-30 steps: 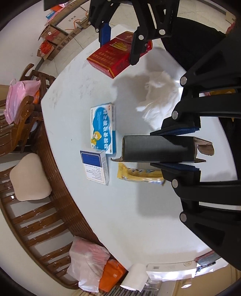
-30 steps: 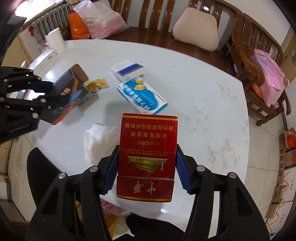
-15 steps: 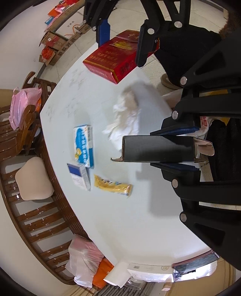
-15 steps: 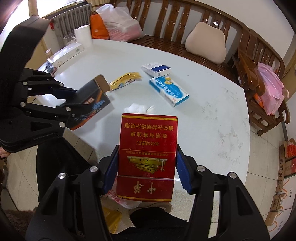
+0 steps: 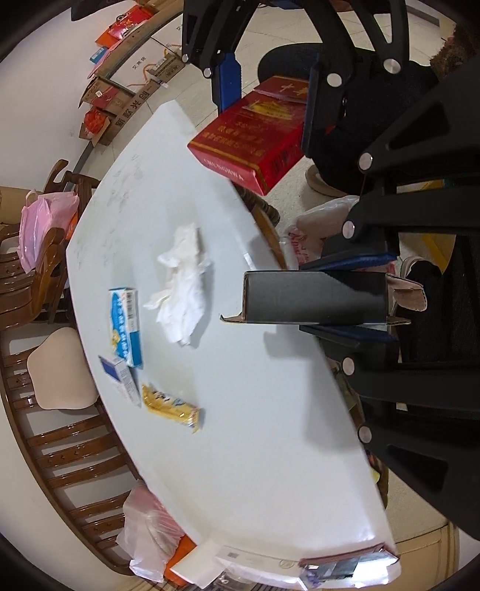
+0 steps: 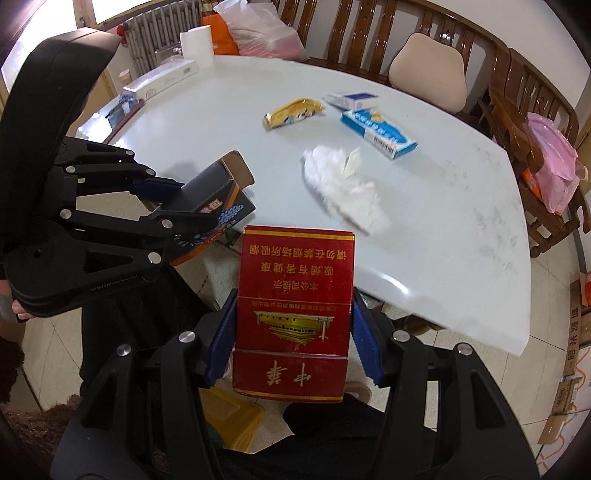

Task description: Collect trash

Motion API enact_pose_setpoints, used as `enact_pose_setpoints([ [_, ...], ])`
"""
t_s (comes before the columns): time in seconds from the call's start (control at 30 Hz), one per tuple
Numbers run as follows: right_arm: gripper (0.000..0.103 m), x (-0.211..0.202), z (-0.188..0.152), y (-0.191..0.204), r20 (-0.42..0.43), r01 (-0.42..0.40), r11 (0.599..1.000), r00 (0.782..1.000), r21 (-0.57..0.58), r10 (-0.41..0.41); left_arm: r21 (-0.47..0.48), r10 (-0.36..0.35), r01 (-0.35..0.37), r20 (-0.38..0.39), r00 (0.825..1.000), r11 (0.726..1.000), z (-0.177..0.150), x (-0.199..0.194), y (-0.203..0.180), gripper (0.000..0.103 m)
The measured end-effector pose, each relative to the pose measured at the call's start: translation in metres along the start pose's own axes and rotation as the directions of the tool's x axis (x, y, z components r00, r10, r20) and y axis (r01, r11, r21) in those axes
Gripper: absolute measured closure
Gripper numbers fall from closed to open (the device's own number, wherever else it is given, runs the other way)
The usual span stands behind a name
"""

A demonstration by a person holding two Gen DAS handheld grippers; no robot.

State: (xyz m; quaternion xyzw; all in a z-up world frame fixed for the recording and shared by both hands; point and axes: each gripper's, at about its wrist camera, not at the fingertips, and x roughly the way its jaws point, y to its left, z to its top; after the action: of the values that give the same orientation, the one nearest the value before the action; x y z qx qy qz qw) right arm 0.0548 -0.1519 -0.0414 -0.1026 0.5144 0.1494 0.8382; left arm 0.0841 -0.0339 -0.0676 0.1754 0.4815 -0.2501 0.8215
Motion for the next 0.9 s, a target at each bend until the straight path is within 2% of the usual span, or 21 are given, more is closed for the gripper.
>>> enact_pose_setpoints([
  [0.17,0.047,0.014,-0.021,0.008,-0.011,-0.015,1.000,1.000,0.012,0.015,-0.007,-0.032,0.032,-0.007,0.999,0.999,-0.024,0.015,-0.013,0.078],
  [0.23,0.047,0.020,-0.029,0.010,-0.012,-0.012,1.000,1.000,0.016,0.012,-0.009,-0.016,0.016,-0.018,1.000,1.000,-0.034,0.028,-0.019,0.078],
  [0.47,0.047,0.050,-0.055,0.008,-0.056,-0.010,0.999,0.998,0.042,0.013,-0.026,-0.042,0.040,-0.068,0.997,0.999,-0.059,0.064,-0.026,0.078],
  [0.63,0.047,0.071,-0.067,0.000,-0.092,-0.002,0.997,0.996,0.073,0.008,-0.044,-0.069,0.065,-0.104,0.992,0.997,-0.069,0.086,-0.028,0.078],
  [0.9,0.047,0.108,-0.077,-0.005,-0.133,-0.007,0.993,0.991,0.115,0.022,-0.029,-0.064,0.060,-0.161,0.985,0.998,-0.079,0.128,-0.034,0.077],
])
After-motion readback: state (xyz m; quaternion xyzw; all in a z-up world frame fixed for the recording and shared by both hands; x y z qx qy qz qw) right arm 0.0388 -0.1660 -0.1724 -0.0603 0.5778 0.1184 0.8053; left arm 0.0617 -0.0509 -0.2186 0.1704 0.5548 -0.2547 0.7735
